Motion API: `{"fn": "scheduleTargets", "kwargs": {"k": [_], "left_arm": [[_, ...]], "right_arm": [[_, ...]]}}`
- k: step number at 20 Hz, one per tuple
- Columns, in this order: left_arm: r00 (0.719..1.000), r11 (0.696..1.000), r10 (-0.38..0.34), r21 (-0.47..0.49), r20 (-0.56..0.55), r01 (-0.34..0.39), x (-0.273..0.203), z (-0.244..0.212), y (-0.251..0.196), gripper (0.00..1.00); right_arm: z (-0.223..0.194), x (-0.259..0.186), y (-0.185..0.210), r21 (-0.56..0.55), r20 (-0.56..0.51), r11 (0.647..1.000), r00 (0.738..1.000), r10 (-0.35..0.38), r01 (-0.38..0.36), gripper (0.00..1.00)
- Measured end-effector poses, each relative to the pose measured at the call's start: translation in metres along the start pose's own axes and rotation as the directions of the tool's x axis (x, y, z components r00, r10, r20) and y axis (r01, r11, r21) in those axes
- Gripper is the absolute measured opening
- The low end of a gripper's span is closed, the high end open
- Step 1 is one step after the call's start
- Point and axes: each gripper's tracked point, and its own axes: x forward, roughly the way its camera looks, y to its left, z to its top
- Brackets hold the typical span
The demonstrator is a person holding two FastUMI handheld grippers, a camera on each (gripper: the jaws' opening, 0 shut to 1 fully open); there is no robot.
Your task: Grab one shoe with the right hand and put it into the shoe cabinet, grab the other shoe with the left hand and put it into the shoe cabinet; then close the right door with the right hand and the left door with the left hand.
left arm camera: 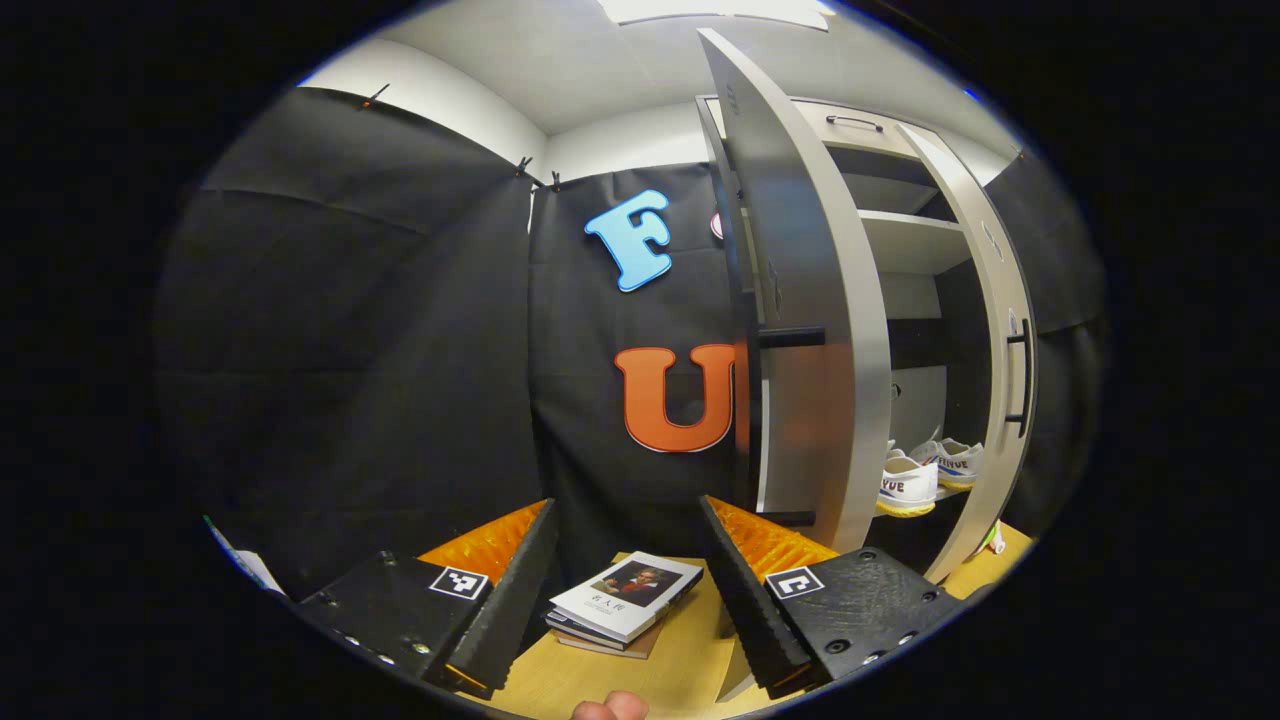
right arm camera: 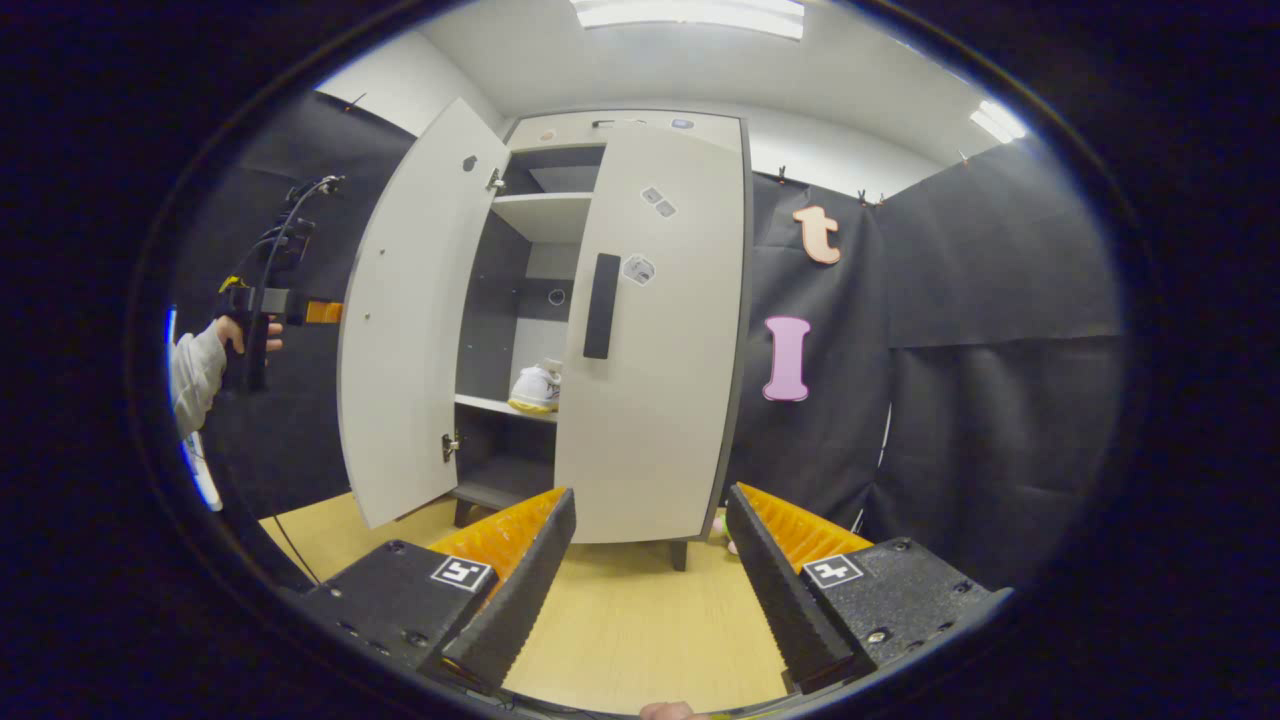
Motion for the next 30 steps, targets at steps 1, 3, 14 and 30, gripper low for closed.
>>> {"fn": "scheduleTargets", "kwargs": {"k": [1, 3, 14, 30], "left_arm": [[1.0, 1.0, -0.006, -0.002, -0.003, 0.006, -0.001, -0.001, -0.004, 0.85], [1.0, 0.999, -0.031, -0.01, -0.004, 0.031, -0.006, -0.001, -0.016, 0.85], [0.96, 0.959, -0.276, -0.053, 0.042, 0.278, -0.011, -0.001, -0.165, 0.86], [0.965, 0.96, -0.263, -0.1, 0.012, 0.262, -0.158, -0.054, -0.194, 0.9]], "right_arm": [[0.001, 0.001, 0.0, 0.002, 0.001, 1.0, 1.0, 0.002, -0.002, 0.98], [0.004, 0.003, 0.001, -0.007, 0.012, 1.0, 1.0, 0.001, -0.001, 0.98], [-0.001, 0.019, -0.017, -0.025, 0.002, 0.999, 1.0, -0.023, 0.023, 0.98], [-0.004, 0.012, -0.023, 0.082, 0.01, 0.995, 0.998, -0.054, 0.053, 0.98]]}}
